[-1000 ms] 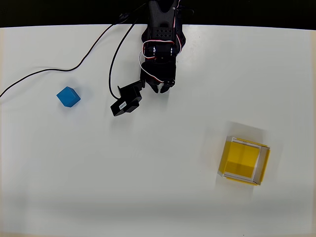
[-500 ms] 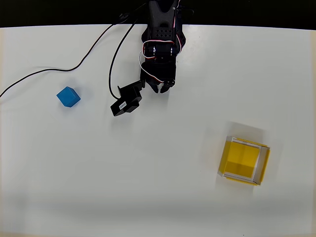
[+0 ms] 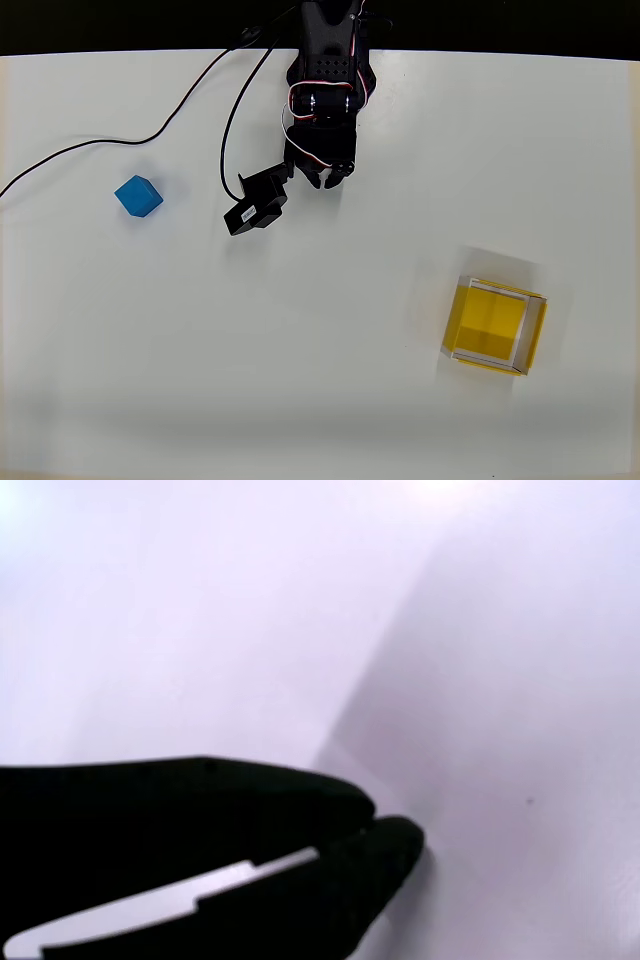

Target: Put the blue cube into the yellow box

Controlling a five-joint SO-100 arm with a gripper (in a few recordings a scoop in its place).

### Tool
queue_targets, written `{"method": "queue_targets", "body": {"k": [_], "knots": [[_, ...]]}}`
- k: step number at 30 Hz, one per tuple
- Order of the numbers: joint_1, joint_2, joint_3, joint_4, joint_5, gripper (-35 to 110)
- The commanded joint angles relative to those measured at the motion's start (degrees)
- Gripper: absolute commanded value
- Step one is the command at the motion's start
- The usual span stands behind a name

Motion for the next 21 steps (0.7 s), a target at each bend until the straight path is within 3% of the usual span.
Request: {"method": "queue_targets", "body": {"k": [1,11,18,21], "knots": [[0.00,1.49,1.58,0.44,-0.44,1],[-1.76,1.67,1.58,0.09,2.46,1],[0.79,-0.53,0.88,-0.18,-2.64,1],[5.80,-9.14,-5.62,-4.04,-4.57,7]]}}
